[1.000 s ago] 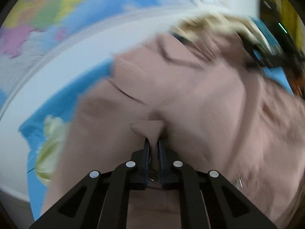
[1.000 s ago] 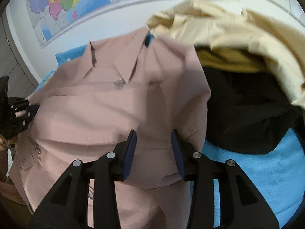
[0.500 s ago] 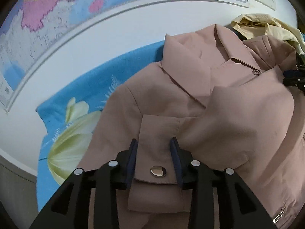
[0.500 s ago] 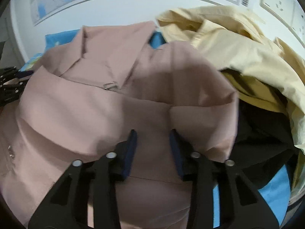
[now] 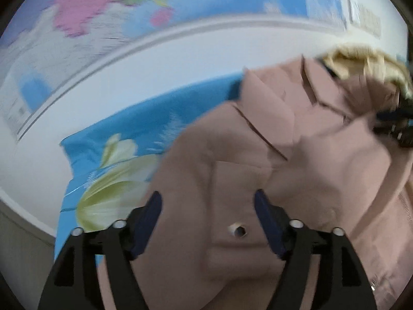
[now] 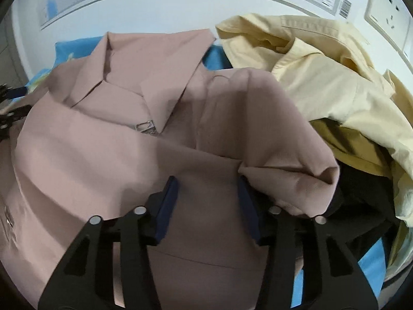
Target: Fold large clothes
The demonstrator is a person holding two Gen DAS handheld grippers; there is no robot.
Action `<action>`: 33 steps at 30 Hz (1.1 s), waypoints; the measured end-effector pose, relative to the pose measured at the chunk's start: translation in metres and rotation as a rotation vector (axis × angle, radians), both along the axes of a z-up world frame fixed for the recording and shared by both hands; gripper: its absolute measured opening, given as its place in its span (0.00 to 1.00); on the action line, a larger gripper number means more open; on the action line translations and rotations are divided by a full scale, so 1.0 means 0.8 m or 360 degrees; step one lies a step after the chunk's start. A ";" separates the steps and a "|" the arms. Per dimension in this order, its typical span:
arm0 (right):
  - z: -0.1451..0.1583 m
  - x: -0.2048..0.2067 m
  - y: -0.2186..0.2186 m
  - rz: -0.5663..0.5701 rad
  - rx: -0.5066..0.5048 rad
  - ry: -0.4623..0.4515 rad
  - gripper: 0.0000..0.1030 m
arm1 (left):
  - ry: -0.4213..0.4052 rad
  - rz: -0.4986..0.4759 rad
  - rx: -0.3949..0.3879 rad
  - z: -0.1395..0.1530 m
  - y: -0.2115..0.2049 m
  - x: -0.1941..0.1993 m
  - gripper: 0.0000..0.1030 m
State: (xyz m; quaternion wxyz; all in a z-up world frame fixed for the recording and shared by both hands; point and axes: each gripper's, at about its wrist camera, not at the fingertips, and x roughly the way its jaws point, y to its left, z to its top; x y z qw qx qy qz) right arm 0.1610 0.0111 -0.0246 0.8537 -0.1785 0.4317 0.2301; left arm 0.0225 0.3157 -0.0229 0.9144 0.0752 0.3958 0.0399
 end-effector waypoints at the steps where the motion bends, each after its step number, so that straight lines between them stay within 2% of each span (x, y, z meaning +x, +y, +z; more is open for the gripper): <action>1: 0.005 -0.004 0.001 0.0005 0.0009 -0.0007 0.46 | -0.0025 0.0034 -0.0030 0.008 0.012 -0.011 0.71; 4: 0.030 -0.023 0.011 0.0112 0.0175 0.0023 0.48 | -0.0103 0.0121 -0.0071 0.024 0.051 -0.053 0.76; 6: 0.047 -0.043 0.034 0.0266 0.0252 0.0040 0.58 | -0.0117 0.0206 -0.0038 0.026 0.076 -0.084 0.77; 10: 0.055 -0.078 0.100 0.0539 0.0293 0.0077 0.60 | -0.0094 0.0339 -0.0075 0.024 0.119 -0.138 0.78; 13: 0.045 -0.090 0.145 0.0675 0.0272 0.0106 0.60 | -0.0073 0.0397 -0.0076 0.021 0.137 -0.174 0.81; 15: 0.036 -0.091 0.163 0.0709 0.0271 0.0151 0.60 | -0.0076 0.0394 -0.0107 0.019 0.146 -0.194 0.83; 18: 0.008 -0.074 0.195 0.0676 0.0144 0.0152 0.59 | -0.0078 0.0365 -0.0167 0.017 0.157 -0.226 0.86; 20: -0.004 -0.063 0.203 0.0602 0.0080 0.0136 0.59 | -0.0056 0.0333 -0.0117 0.011 0.155 -0.240 0.88; 22: -0.006 -0.056 0.196 0.0564 0.0151 0.0189 0.59 | -0.0011 0.0306 -0.0076 0.001 0.152 -0.239 0.89; 23: -0.005 -0.055 0.193 0.0554 0.0162 0.0198 0.59 | 0.0045 0.0306 -0.0014 -0.010 0.151 -0.232 0.88; 24: -0.003 -0.057 0.190 0.0552 0.0152 0.0192 0.60 | 0.0089 0.0306 0.0033 -0.018 0.150 -0.229 0.86; 25: -0.001 -0.059 0.186 0.0555 0.0151 0.0188 0.60 | 0.0152 0.0297 0.0076 -0.028 0.150 -0.220 0.69; 26: 0.003 -0.064 0.181 0.0567 0.0167 0.0189 0.60 | 0.0197 0.0292 0.0088 -0.033 0.150 -0.214 0.48; 27: 0.006 -0.068 0.176 0.0578 0.0186 0.0186 0.60 | 0.0240 0.0273 0.0074 -0.037 0.150 -0.206 0.44; 28: 0.011 -0.074 0.173 0.0592 0.0210 0.0182 0.60 | 0.0234 0.0249 0.0071 -0.032 0.147 -0.202 0.34; 29: 0.017 -0.082 0.167 0.0618 0.0249 0.0187 0.60 | 0.0229 0.0223 0.0067 -0.027 0.145 -0.199 0.20; 31: 0.028 -0.093 0.167 0.0690 0.0357 0.0230 0.60 | 0.0187 0.0135 0.0006 -0.003 0.135 -0.199 0.11; 33: 0.040 -0.114 0.176 0.0812 0.0481 0.0285 0.62 | 0.0151 0.0046 -0.0104 0.026 0.129 -0.203 0.08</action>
